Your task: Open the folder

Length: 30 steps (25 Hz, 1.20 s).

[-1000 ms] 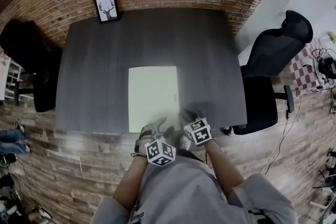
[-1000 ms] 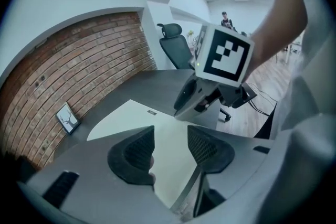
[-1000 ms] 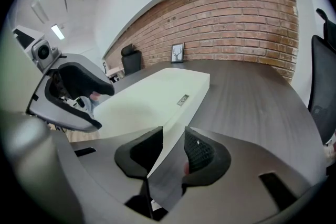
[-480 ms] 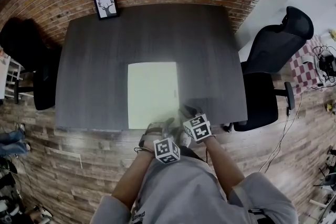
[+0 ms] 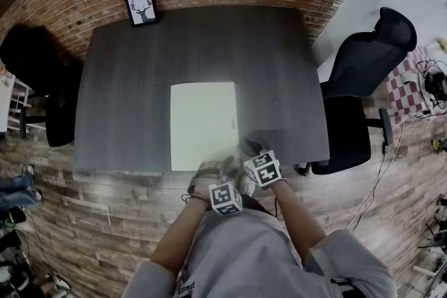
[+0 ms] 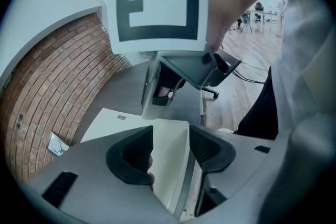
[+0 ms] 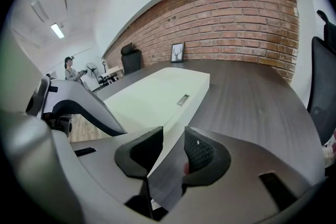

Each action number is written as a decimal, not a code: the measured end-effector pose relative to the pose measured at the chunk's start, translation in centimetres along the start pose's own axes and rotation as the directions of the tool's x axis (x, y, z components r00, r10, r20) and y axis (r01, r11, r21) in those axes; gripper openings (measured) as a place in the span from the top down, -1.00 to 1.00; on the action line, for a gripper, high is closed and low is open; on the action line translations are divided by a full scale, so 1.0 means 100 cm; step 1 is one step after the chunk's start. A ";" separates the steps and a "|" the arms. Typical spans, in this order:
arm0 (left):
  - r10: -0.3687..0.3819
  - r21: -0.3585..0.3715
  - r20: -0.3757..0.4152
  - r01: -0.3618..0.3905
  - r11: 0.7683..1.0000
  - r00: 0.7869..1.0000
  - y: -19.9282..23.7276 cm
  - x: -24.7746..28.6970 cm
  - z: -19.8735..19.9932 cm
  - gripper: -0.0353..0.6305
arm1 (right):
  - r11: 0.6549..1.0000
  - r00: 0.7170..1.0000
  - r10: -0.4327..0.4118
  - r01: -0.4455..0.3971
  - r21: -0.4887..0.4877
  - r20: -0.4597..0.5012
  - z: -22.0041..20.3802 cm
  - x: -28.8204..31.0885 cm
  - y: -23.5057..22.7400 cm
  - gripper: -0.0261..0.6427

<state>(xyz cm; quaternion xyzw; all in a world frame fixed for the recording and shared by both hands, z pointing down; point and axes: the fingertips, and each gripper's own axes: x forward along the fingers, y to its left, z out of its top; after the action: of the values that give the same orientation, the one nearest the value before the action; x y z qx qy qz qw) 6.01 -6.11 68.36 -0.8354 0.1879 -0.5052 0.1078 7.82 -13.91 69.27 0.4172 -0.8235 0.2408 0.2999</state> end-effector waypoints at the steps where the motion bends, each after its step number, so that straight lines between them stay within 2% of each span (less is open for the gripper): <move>1: 0.000 0.000 -0.005 0.000 1.000 1.000 0.000 0.001 -0.001 0.26 | 1.000 1.000 0.001 -0.001 0.000 0.001 0.000 0.000 0.000 0.63; 13: 0.041 0.001 0.009 -0.041 0.999 0.999 0.007 -0.012 0.003 0.35 | 1.000 1.000 0.008 -0.008 -0.005 0.007 0.001 0.001 0.000 0.63; 16: 0.046 0.002 0.016 -0.046 0.999 0.999 0.006 -0.015 0.006 0.46 | 1.000 1.000 0.010 -0.010 -0.010 0.007 0.001 0.001 0.000 0.63; 18: 0.058 -0.005 0.021 -0.058 0.998 0.998 0.007 -0.017 0.007 0.65 | 1.000 1.000 0.013 -0.013 -0.013 0.007 0.000 0.002 0.001 0.63; 22: 0.066 -0.034 0.038 -0.065 0.997 0.997 0.014 -0.023 0.010 0.69 | 1.000 1.000 0.016 -0.016 -0.019 0.005 0.001 0.002 0.000 0.63; 25: 0.103 -0.063 0.068 -0.099 0.993 0.992 0.020 -0.036 0.017 0.74 | 1.000 1.000 0.018 -0.018 -0.025 0.007 0.002 0.002 0.002 0.63; 30: 0.206 -0.181 0.104 -0.185 0.966 0.973 0.042 -0.068 0.022 0.78 | 0.999 1.000 0.019 -0.019 -0.032 0.005 0.001 0.002 0.000 0.63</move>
<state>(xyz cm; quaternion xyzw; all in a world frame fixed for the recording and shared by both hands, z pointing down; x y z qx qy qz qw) 4.29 -7.05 60.33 -0.8482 0.3052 -0.4220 0.0968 7.68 -14.08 69.32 0.4050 -0.8319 0.2295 0.3021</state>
